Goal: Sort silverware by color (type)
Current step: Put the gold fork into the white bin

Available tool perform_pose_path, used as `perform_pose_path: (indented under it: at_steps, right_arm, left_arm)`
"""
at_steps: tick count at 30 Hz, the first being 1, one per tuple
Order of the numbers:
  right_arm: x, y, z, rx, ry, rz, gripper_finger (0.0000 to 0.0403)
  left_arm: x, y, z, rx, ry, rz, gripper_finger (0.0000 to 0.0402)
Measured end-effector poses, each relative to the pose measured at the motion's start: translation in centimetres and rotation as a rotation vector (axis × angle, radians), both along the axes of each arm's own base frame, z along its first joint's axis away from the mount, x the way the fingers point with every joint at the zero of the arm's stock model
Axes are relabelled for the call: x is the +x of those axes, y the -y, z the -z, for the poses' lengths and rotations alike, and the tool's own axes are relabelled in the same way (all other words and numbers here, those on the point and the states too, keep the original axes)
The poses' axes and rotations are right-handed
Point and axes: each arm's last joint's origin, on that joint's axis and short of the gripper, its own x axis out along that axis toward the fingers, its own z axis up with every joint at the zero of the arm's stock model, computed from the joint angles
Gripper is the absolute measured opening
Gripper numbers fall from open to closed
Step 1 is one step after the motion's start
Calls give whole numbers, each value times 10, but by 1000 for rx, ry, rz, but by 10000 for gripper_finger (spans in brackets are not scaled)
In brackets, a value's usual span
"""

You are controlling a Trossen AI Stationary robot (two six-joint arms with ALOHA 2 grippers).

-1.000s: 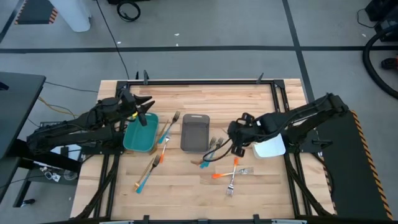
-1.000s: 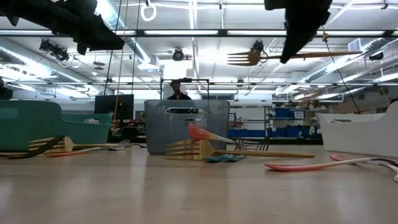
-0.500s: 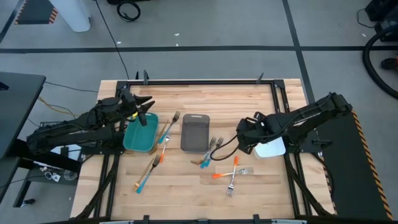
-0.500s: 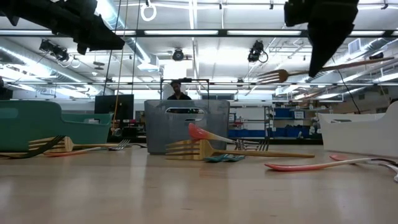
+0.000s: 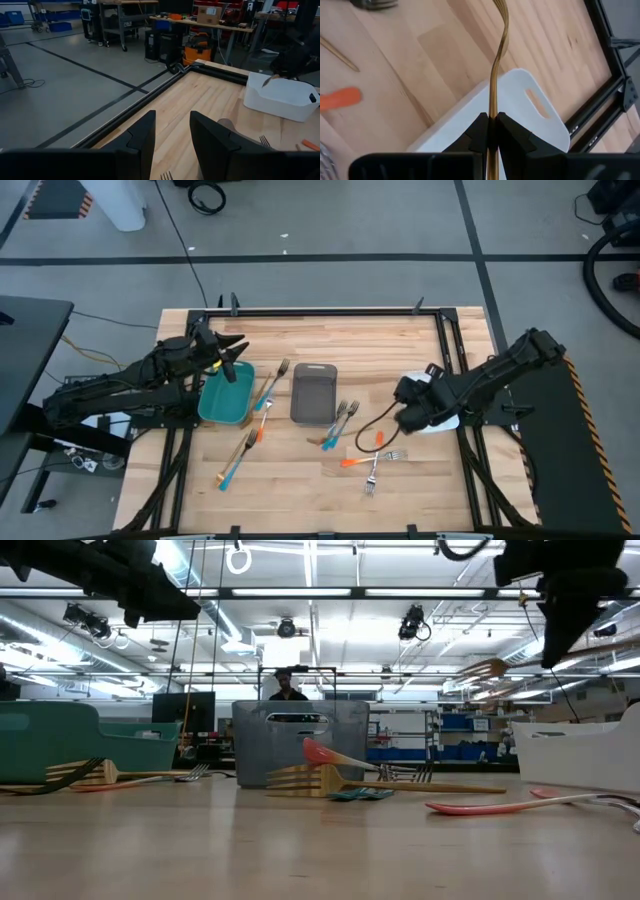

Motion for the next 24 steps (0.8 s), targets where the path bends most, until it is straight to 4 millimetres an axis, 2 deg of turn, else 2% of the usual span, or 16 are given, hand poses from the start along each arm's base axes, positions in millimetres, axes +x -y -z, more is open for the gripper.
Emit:
perform_pose_path:
  at_steps: [5,12,24]
  right_arm:
    - [-11,-6,13,-37,-1,15,42]
    - [-27,-11,21,-76,66,33,42]
    - [-50,-10,50,-130,45,96,42]
  left_arm:
    - [0,0,0,0,0,1,130]
    - [0,0,0,0,0,1,130]
    - [0,0,0,0,-1,1,130]
